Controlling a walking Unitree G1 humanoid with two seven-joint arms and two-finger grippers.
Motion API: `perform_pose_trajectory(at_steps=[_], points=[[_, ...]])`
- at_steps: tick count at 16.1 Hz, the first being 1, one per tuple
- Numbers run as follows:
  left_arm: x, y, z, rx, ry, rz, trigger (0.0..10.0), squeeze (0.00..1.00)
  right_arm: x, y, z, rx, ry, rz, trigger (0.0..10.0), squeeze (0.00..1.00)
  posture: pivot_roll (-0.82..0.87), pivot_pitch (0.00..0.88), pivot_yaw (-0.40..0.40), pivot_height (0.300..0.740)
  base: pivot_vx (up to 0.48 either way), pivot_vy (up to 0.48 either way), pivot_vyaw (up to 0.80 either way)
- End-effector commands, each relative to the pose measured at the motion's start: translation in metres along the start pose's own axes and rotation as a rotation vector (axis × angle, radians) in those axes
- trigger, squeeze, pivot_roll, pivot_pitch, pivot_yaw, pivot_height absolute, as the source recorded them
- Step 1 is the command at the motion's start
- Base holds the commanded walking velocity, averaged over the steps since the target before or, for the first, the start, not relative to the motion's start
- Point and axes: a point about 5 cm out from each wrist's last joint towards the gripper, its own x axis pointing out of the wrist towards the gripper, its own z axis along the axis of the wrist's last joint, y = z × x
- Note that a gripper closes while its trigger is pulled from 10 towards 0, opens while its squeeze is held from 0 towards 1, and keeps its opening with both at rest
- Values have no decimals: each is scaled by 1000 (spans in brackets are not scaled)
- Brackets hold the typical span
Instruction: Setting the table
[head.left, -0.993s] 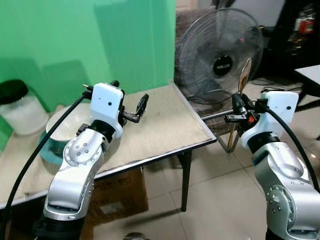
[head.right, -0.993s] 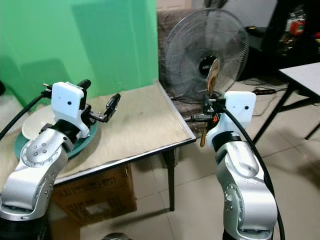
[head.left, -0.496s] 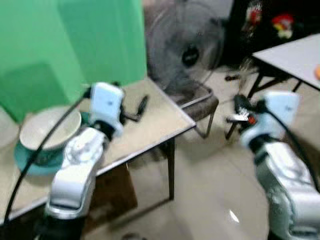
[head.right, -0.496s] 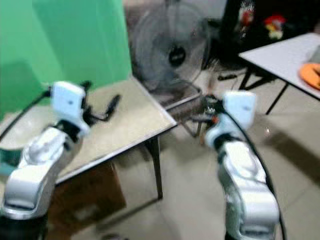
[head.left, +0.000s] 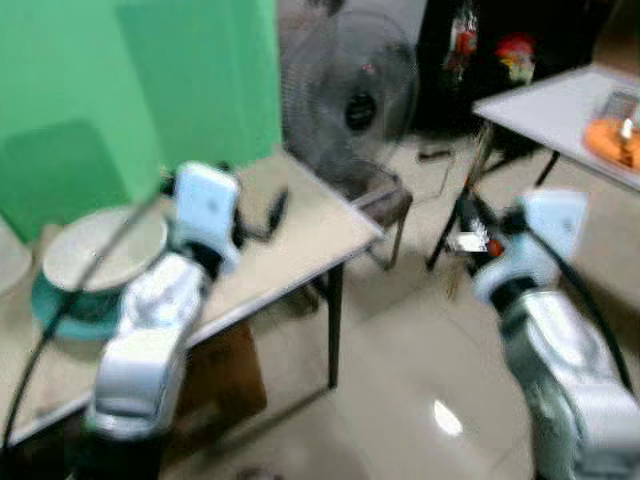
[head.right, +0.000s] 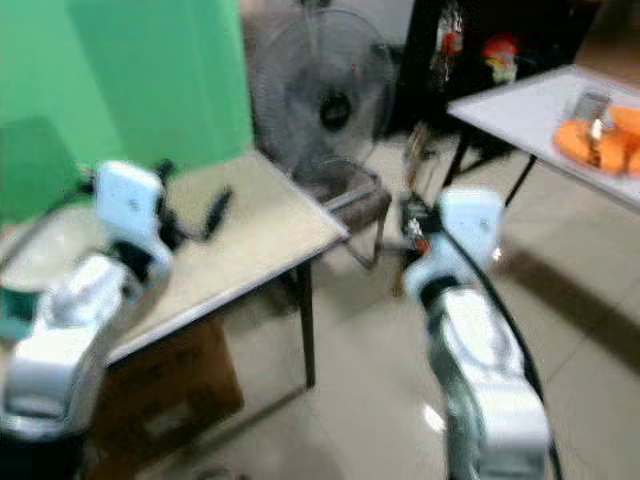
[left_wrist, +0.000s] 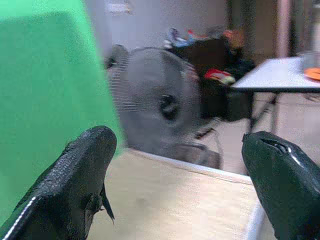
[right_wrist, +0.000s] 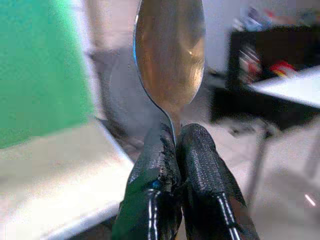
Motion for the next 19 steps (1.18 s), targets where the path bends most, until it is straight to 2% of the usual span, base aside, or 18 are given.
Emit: perform_pose_trajectory(at_steps=[1,4,5,8,10,13,15,19], points=[[-1,6,3,19,-6,22,10000,0,1,0,1,-4,-14,-12,10000,0,63,0,18,740,0,476,-800],[-1,10,0,16,-4,46,10000,0,0,-5,-2,-25,-1,-42,10000,0,60,0,20,740,0,466,-800],[0,9,1,62,-6,46,10000,0,0,-5,-2,-30,-4,-43,10000,0,59,0,21,740,0,-480,-800],[1,8,0,43,-3,44,10000,0,1,-5,-1,-35,-8,-47,10000,0,55,0,23,740,0,-480,-800],[1,8,-1,27,5,42,10000,0,1,-5,-1,-38,-10,-50,10000,0,54,0,23,740,0,0,-400],[1,8,-3,10,13,43,10000,0,0,-6,-1,-42,-11,-53,10000,0,51,0,21,740,0,466,0],[2,8,-1,53,-10,45,10000,0,0,-6,-1,-45,-11,-54,10000,0,52,0,19,740,0,234,-800],[1,5,-1,53,-3,42,10000,0,-1,-6,-1,-49,-8,-51,10000,0,52,0,14,740,0,-480,-800]])
